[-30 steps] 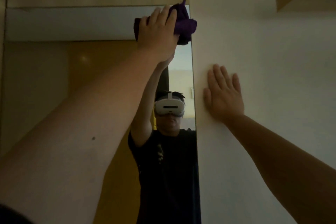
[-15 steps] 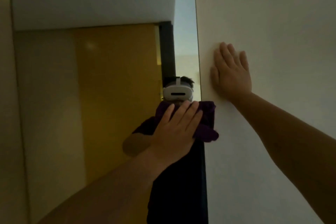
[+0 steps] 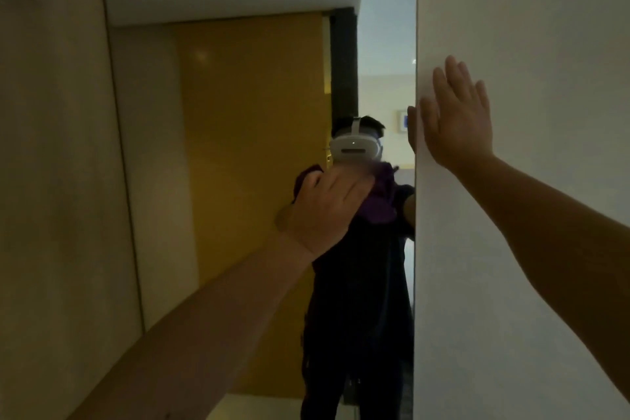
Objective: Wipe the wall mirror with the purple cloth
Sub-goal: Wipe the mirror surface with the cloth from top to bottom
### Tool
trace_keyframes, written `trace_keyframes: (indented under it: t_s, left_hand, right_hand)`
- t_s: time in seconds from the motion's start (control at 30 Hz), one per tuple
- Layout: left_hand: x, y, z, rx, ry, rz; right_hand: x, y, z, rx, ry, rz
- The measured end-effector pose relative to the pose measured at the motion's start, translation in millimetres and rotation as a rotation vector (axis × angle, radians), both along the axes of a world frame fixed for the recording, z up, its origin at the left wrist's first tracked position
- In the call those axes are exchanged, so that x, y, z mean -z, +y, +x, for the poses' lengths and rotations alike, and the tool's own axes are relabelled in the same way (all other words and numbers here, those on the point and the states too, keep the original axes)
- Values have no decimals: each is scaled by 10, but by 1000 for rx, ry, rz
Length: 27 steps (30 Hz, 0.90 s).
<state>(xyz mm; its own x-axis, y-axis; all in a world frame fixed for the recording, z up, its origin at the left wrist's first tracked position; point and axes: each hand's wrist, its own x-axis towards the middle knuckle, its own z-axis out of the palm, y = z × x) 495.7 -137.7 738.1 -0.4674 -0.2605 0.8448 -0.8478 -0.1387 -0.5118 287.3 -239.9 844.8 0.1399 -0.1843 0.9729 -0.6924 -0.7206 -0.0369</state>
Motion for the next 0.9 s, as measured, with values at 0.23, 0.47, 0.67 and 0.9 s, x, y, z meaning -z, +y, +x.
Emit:
trace_keyframes:
  t_s: [0.23,0.47,0.67,0.9]
  left_hand:
    - [-340,899,1091,-112,126,-100]
    - [-113,1592,2416,-149,131,-109]
    - [133,1735,2894,-110,126,-110]
    - [199,1414,3061,-101,102,-148]
  right_hand:
    - [293,563,937,-24,122,-69]
    - [943,1263,2163,-91,283,-82]
    - [1427,1495,2812,12,388,-116]
    - [1769,1267,2946,130,435,-140]
